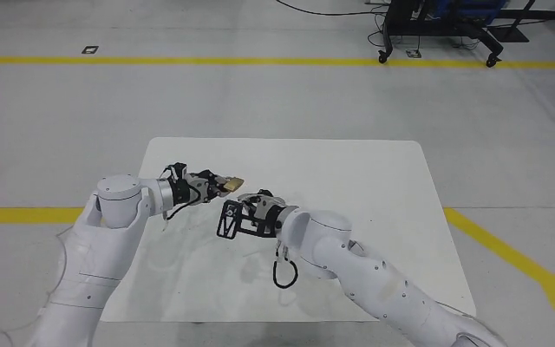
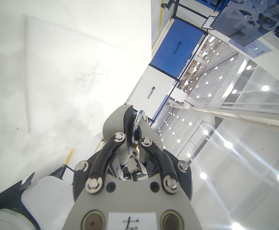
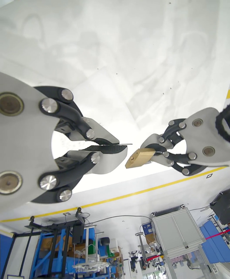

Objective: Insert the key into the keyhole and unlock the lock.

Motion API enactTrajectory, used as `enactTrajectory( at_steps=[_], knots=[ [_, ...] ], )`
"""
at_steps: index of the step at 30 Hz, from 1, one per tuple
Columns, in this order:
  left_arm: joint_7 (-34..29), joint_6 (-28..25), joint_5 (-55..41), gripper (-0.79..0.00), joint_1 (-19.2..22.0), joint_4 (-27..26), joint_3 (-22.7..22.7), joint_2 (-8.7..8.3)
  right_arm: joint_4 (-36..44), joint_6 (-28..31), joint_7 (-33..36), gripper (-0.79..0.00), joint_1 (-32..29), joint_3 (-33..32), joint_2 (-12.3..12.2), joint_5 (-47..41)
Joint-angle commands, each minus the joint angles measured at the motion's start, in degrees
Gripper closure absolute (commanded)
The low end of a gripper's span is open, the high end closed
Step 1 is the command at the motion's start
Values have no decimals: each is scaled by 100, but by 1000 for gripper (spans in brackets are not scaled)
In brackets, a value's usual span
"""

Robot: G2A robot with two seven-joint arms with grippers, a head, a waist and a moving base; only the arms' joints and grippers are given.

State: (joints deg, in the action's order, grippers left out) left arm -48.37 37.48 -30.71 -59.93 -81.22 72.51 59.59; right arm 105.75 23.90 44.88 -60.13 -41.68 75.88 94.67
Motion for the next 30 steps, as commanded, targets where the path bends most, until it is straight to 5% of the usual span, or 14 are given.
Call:
enactTrajectory(
  at_steps=[1, 30],
  knots=[
    [16, -9, -49, 0, 19, 23, -22, 5, -13, -82, 108, 0, 24, 67, 27, 124],
    [-256, -185, 105, 0, 54, 88, -136, -100, -108, -33, 525, 0, 174, 381, 307, 1069]
  ],
)
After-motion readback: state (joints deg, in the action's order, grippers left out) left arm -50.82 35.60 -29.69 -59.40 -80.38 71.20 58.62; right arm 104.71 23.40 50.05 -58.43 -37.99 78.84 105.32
